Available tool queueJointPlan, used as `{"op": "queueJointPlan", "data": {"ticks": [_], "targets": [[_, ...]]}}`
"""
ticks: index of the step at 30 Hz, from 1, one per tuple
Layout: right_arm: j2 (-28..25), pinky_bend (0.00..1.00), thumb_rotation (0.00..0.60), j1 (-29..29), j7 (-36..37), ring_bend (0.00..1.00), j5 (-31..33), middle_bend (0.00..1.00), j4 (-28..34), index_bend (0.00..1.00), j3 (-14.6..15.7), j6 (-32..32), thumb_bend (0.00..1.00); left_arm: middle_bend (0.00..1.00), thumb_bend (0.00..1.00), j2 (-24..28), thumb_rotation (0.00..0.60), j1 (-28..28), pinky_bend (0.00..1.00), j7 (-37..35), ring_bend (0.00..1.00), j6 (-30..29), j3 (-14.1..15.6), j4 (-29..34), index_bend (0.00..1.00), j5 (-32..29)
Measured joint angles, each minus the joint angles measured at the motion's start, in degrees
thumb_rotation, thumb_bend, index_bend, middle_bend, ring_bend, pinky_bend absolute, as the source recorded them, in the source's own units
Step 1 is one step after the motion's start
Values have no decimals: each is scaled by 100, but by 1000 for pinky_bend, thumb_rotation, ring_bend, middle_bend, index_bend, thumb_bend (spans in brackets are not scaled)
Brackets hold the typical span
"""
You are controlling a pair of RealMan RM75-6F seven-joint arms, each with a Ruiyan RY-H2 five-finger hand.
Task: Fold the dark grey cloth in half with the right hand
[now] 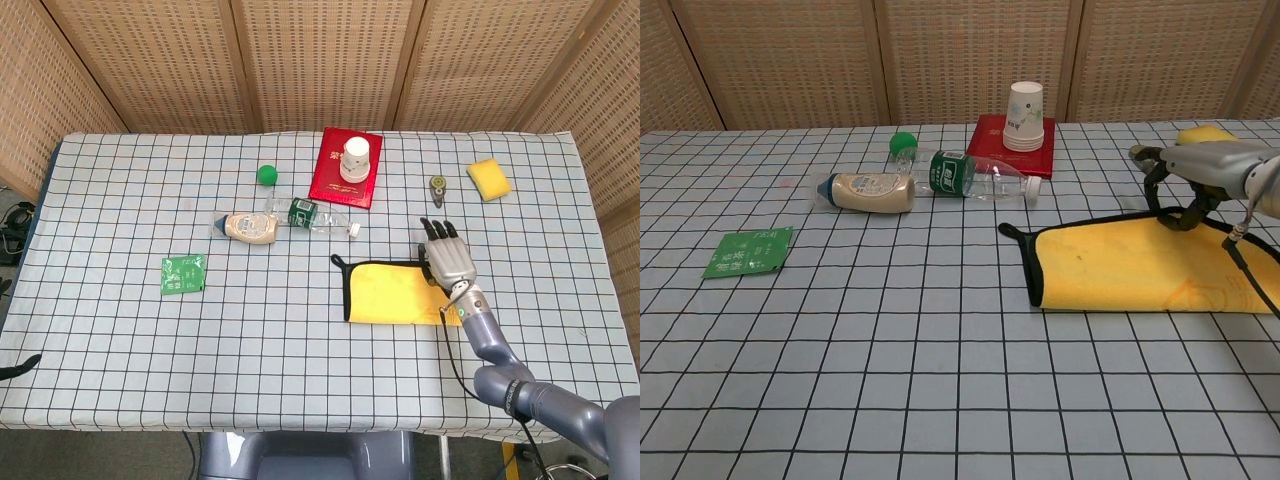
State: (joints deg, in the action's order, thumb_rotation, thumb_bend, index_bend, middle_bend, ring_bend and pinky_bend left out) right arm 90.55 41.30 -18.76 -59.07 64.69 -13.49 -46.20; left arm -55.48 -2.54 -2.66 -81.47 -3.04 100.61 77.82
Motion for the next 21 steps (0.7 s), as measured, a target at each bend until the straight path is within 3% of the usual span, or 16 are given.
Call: {"op": "queueJointPlan", "data": {"ticks": [17, 19, 21], "targets": [[124, 0, 600, 89, -40, 0, -67, 0, -105, 629, 101, -113, 582, 0, 0, 5, 600, 1, 0, -14, 0, -7, 4, 1, 0, 9], [132, 0, 600, 101, -54, 0, -88, 0, -118, 587, 112, -125, 534, 0, 0, 4, 600, -1, 0, -11, 0, -3, 6, 1, 0, 11], [152, 0, 600, 116, -76, 0, -107, 0, -133, 391, 120, -143, 375, 0, 0, 4, 600, -3, 0, -9, 0, 3, 8, 3, 0, 10]]}}
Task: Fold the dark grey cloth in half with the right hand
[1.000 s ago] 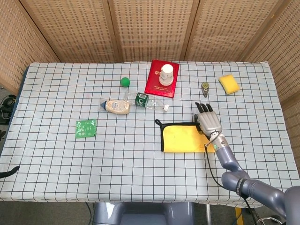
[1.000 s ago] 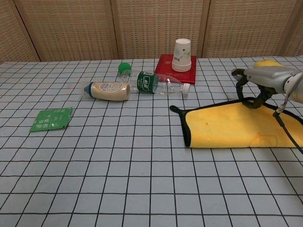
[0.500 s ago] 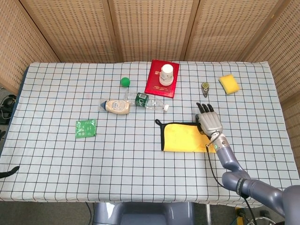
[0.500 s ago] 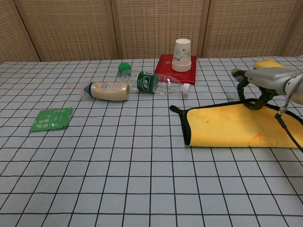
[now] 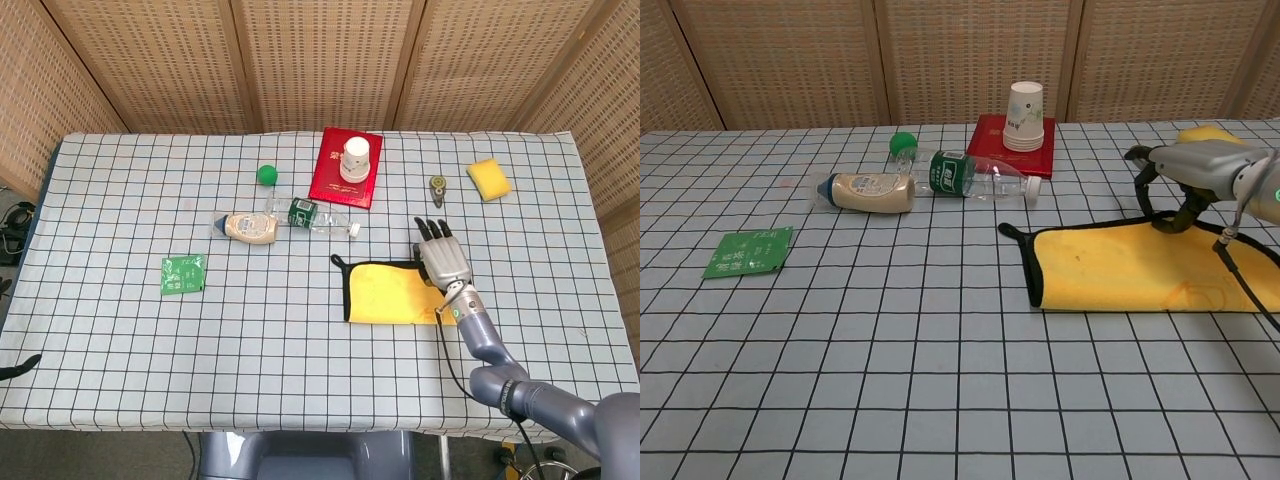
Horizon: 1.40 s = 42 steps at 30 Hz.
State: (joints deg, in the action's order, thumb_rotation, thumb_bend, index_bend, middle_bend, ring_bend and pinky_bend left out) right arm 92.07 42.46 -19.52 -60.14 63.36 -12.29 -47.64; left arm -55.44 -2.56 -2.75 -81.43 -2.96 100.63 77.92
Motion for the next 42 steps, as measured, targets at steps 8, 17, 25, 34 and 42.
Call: {"op": "queueJointPlan", "data": {"ticks": [8, 17, 25, 34, 42], "targets": [[-4, 0, 600, 4, -142, 0, 39, 0, 48, 62, -16, -174, 133, 0, 0, 8, 600, 6, 0, -14, 0, -6, -3, -1, 0, -13], [-425, 0, 600, -220, 120, 0, -234, 0, 661, 214, -41, -636, 133, 0, 0, 19, 600, 11, 0, -41, 0, -26, 1, 7, 0, 22], [-1180, 0, 600, -692, 405, 0, -212, 0, 1435, 250, 146, -730, 138, 0, 0, 39, 600, 23, 0, -81, 0, -57, 22, 23, 0, 96], [-1793, 0, 600, -1386, 1004, 0, -757, 0, 1884, 286, 594, -1281, 138, 0, 0, 57, 600, 31, 0, -126, 0, -68, 40, 26, 0, 148], [-2219, 0, 600, -2127, 1593, 0, -1604, 0, 2225, 295, 978, -2448, 139, 0, 0, 81, 600, 94, 0, -148, 0, -232, 94, 70, 0, 358]]}}
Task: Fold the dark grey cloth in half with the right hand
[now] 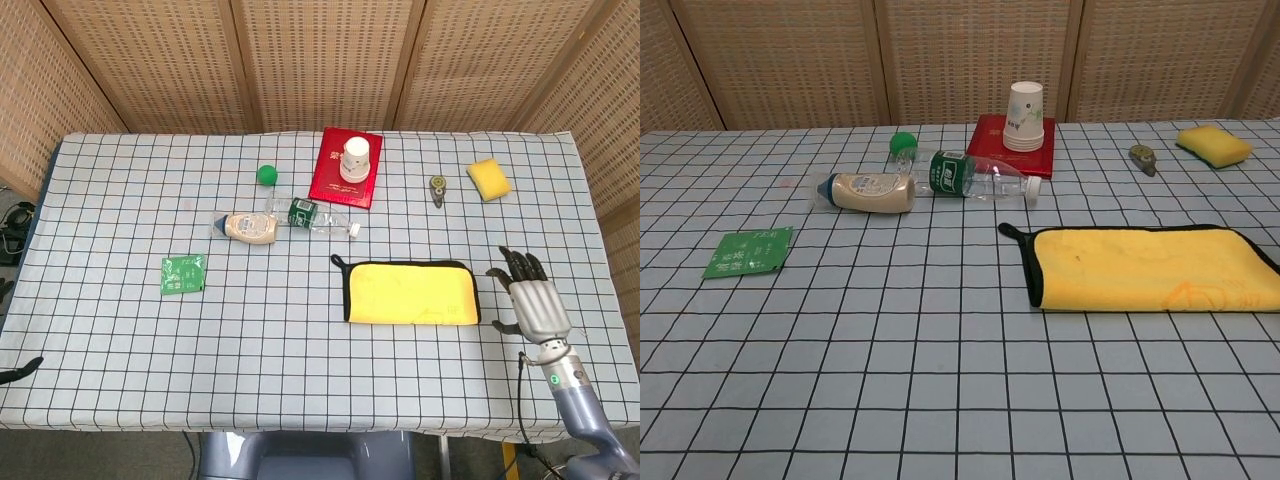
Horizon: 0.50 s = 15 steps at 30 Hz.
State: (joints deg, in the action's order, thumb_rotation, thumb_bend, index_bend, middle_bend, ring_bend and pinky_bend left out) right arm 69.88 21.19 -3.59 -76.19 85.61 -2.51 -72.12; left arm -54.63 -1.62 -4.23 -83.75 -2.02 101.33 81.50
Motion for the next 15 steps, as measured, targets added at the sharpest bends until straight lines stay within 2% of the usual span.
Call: {"op": "queueJointPlan", "data": {"ticks": [4, 7, 9, 10, 15], "targets": [[-170, 0, 600, -414, 213, 0, -483, 0, 143, 279, 189, -734, 139, 0, 0, 33, 600, 65, 0, -73, 0, -150, 46, 27, 0, 178], [-283, 0, 600, -724, 336, 0, -814, 0, 231, 150, 325, -1246, 103, 0, 0, 69, 600, 120, 0, -174, 0, -268, 84, 38, 0, 314], [-361, 0, 600, -927, 439, 0, -1033, 0, 284, 42, 415, -1560, 28, 0, 0, 92, 600, 152, 0, -233, 0, -339, 105, 40, 0, 390], [-403, 0, 600, -1011, 499, 0, -1124, 0, 313, 22, 458, -1676, 11, 0, 0, 108, 600, 171, 0, -268, 0, -381, 119, 39, 0, 440], [-713, 0, 600, -1354, 791, 0, -1489, 0, 523, 0, 674, -2079, 0, 0, 0, 155, 600, 226, 0, -365, 0, -464, 177, 27, 0, 572]]}}
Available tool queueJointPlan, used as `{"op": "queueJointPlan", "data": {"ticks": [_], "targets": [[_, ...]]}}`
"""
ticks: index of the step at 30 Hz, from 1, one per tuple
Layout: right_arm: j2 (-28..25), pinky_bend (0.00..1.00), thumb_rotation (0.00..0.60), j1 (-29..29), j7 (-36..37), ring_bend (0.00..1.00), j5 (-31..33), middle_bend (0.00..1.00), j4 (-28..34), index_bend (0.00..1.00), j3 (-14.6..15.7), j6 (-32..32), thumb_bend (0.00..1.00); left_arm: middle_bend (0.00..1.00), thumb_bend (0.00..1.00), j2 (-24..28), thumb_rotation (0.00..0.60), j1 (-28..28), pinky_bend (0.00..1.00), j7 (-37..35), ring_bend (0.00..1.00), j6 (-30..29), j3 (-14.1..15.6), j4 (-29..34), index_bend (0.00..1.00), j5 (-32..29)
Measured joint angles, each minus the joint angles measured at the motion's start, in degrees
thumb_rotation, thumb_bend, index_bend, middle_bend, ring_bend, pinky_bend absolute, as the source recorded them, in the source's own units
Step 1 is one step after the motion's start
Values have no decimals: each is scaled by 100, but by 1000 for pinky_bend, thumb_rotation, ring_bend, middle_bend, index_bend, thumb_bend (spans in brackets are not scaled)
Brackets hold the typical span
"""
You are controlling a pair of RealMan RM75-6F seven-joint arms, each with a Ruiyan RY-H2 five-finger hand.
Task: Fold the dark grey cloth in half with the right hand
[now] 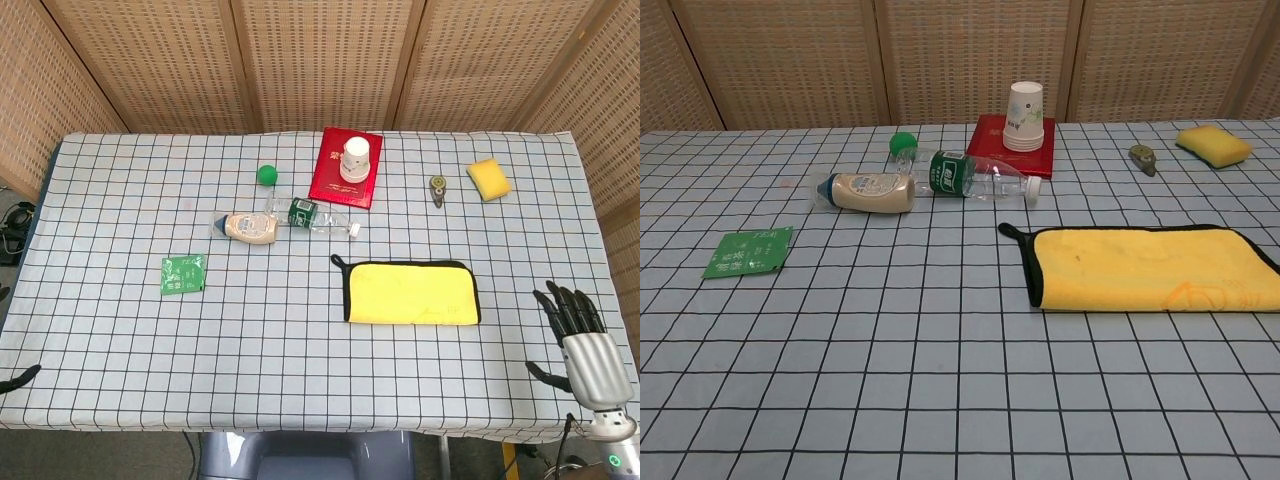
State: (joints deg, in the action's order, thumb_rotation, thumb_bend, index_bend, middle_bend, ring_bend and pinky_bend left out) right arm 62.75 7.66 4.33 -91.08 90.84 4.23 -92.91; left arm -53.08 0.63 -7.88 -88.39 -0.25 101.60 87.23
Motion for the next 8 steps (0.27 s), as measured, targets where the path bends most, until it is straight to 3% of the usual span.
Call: {"op": "queueJointPlan", "data": {"ticks": [8], "targets": [[-181, 0, 600, -373, 138, 0, -329, 0, 49, 0, 107, -431, 0, 0, 0, 42, 600, 47, 0, -62, 0, -77, 29, 1, 0, 60]]}}
